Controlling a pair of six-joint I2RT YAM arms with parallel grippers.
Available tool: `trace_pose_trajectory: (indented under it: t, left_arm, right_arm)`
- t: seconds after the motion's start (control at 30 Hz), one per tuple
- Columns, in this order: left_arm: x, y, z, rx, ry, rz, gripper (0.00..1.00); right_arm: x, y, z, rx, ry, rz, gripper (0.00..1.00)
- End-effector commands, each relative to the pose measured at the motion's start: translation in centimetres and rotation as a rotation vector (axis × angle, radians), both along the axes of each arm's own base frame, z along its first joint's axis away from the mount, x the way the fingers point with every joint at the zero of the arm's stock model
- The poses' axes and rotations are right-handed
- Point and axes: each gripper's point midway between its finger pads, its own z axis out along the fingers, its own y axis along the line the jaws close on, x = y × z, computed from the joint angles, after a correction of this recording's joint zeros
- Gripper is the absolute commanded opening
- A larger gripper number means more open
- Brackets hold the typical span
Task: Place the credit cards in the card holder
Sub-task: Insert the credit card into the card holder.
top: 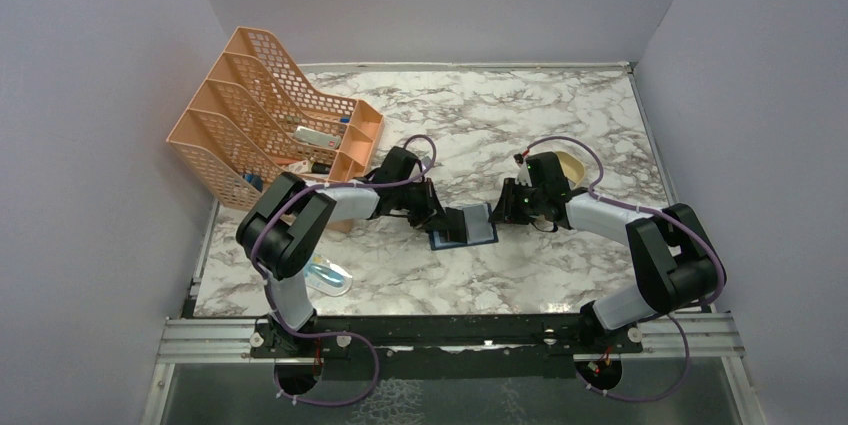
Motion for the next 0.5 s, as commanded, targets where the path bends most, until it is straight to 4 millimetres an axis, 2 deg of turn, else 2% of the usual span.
trace_pose_trajectory:
  t: [0.0, 0.2, 0.47]
  left_arm:
    - [0.2, -0.3, -0.4, 0.0, 0.003, -0.003, 0.0]
    - [0.8, -0.7, -0.8, 0.01, -0.008, 0.019, 0.0]
    - [1.4, -0.7, -2.2, 0.037, -0.046, 0.032, 0.0]
  right_arm:
    - [-0.6, -0.3, -0.4, -0.027, 0.006, 0.01, 0.22]
    - [-1.4, 0.3, -0.6, 0.019, 0.03, 0.017, 0.24]
    - [-2.1, 0.5, -0.3, 0.05, 0.035, 0.01, 0.24]
